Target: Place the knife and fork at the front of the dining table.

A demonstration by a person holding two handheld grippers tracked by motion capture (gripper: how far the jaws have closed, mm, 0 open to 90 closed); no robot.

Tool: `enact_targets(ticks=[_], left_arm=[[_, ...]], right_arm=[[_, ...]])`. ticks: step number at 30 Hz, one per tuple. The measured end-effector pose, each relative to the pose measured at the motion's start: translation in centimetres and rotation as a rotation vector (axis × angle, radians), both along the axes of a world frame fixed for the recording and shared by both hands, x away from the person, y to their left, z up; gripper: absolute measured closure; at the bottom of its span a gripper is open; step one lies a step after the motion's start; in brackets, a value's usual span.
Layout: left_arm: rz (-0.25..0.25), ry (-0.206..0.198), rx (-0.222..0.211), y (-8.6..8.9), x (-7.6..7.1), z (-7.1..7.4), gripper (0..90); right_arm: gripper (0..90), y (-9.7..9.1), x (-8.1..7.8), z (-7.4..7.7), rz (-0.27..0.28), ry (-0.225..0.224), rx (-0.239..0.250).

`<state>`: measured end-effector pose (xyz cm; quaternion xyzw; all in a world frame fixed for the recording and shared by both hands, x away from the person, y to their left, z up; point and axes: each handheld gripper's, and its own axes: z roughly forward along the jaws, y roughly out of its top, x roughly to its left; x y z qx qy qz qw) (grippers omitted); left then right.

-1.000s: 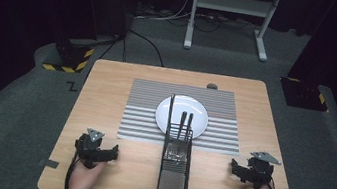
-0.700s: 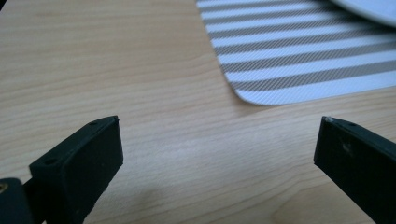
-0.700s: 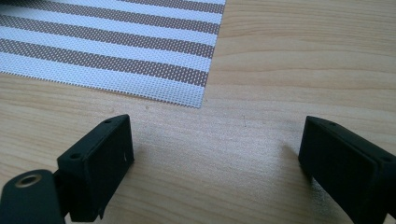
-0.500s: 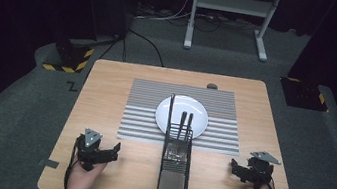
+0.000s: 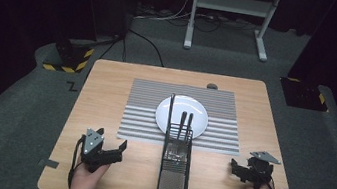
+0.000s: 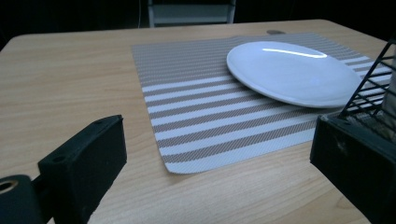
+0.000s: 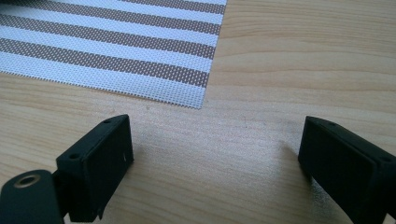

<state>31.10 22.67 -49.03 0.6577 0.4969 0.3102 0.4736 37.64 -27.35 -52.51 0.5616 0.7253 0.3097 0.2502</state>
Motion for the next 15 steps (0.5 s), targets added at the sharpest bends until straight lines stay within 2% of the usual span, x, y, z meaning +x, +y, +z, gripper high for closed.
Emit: enact_targets(ticks=[3, 6, 8, 10, 12, 13, 15], left_arm=[[-0.006, -0.014, 0.002, -0.3, -0.1, 0.2, 3.9], [0.002, -0.038, 0.04, -0.9, -0.4, 0.5, 3.0], [-0.014, -0.084, 0.051, -1.4, -0.8, 0.8, 3.0], [-0.025, -0.098, 0.054, -1.4, -1.0, 0.9, 3.0], [-0.071, -0.135, 0.038, -1.4, -1.5, 1.2, 0.8], [-0.071, -0.135, 0.038, -1.4, -1.5, 1.2, 0.6], [-0.103, -0.15, 0.004, -1.3, -1.7, 1.4, 0.6]], right_arm=[[9.7, 0.0, 0.0, 0.0, 0.0, 0.0, 0.0], [9.8, 0.0, 0.0, 0.0, 0.0, 0.0, 0.0], [9.8, 0.0, 0.0, 0.0, 0.001, -0.001, -0.002], [9.9, 0.0, 0.0, 0.0, 0.001, -0.001, -0.002], [9.8, 0.0, 0.0, 0.0, 0.001, -0.001, -0.003], [9.8, 0.0, 0.0, 0.0, 0.001, -0.001, -0.003], [9.8, 0.0, 0.0, 0.0, 0.001, -0.002, -0.003]])
